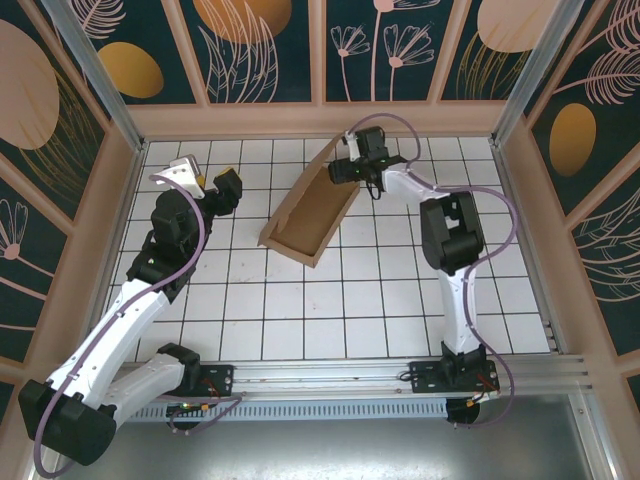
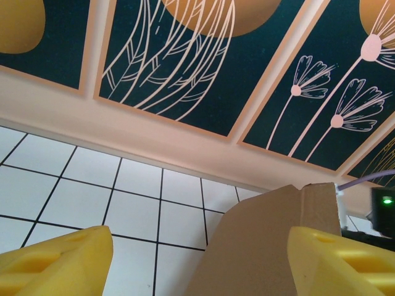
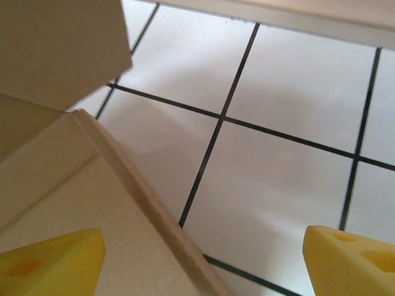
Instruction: Fold the paper box
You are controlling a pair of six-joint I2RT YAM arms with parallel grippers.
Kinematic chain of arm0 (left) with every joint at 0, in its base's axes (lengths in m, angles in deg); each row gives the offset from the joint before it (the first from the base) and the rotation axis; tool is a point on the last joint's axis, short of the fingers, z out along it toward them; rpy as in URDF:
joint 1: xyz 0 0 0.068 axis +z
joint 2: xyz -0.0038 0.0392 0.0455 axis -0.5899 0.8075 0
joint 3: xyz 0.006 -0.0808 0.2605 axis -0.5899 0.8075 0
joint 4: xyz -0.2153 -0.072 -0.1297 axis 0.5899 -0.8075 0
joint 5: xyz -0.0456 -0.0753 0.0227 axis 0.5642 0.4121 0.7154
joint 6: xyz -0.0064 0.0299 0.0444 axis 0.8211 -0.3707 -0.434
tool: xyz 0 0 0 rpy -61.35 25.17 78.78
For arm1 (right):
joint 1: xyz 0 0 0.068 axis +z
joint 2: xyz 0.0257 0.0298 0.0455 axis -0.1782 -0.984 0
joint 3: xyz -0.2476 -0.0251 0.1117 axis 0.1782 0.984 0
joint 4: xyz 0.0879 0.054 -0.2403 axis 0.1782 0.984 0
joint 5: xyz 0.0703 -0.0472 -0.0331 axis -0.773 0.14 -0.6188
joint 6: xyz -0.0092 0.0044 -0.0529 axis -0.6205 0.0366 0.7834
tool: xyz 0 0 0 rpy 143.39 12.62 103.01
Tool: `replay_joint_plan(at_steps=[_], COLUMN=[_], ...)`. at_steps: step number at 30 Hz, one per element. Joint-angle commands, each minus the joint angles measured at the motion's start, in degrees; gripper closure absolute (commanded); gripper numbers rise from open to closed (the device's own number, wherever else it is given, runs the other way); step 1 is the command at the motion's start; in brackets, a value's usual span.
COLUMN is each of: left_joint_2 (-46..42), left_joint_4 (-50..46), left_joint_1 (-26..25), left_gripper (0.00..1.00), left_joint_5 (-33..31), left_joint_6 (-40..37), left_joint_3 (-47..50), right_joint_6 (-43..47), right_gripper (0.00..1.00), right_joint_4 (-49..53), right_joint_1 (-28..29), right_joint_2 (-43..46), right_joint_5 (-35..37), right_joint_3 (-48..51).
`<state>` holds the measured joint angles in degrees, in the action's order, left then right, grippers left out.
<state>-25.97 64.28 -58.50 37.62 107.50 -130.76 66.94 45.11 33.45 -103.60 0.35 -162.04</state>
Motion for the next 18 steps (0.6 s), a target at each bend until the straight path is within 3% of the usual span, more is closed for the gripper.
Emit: replay_joint_plan(at_steps=[1, 5, 10, 18], left_joint_2=[-0.05, 0.48, 0.36, 0.62], left_joint_4=[1.19, 1.29, 1.41, 1.46], left_joint_1=[-0.25, -0.23, -0.31, -0.28], left_gripper=[0.26, 0.25, 0.25, 0.25], left_joint_5=[0.5, 1.14, 1.23, 2.48], left_joint_6=[-0.75, -0.48, -0.22, 0.78], left_joint_3=[0.72, 0.6, 0.72, 0.89], right_joint_6=[-0.24, -1.31, -3.87, -14.15], right_gripper=[0.16, 0.28, 0.51, 0.74], right_joint_4=[3.71, 4.12, 4.3, -0.7], right_joint_1=[0.6, 0.46, 0.05, -1.21], right_joint_2=[-4.53, -5.65, -3.56, 9.09], right_joint_5=[3.59, 0.79, 2.71, 5.02], right_joint_3=[-3.87, -4.82, -1.37, 20.09])
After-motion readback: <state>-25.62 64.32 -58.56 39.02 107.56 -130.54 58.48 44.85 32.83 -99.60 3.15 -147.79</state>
